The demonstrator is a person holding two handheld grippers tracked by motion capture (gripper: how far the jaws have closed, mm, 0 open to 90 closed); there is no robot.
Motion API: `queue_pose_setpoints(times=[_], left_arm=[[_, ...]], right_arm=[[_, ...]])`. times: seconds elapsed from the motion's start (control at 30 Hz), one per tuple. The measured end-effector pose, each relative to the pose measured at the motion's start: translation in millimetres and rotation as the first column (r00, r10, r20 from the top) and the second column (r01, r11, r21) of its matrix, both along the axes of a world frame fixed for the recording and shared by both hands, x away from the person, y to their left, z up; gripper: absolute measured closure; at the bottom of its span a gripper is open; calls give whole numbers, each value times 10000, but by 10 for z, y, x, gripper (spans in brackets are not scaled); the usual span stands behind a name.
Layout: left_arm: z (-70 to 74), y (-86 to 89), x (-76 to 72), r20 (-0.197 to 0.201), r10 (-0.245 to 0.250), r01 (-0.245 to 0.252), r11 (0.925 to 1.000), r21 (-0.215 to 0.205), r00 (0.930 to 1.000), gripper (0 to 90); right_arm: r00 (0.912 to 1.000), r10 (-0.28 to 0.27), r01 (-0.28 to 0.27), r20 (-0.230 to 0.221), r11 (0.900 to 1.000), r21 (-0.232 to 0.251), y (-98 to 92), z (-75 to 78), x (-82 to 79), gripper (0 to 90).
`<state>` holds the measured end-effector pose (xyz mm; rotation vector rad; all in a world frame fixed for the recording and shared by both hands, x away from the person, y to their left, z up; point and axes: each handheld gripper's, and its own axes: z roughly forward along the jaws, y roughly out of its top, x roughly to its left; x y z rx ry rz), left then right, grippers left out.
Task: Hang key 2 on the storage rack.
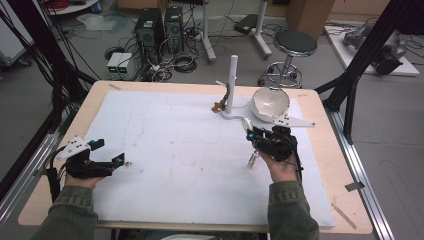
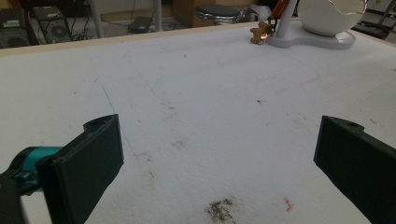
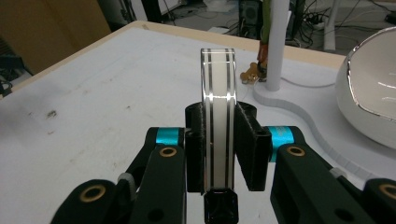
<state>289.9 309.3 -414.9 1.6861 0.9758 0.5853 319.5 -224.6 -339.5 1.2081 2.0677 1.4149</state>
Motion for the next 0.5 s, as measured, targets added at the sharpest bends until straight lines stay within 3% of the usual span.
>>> queue_pose_setpoints(times=[0.5], left_arm=[[-4, -1, 3, -26, -9, 9, 10000, 28, 10000, 17]], right_arm=[[9995, -287, 279, 147, 9982, 537, -29, 144, 278, 745]])
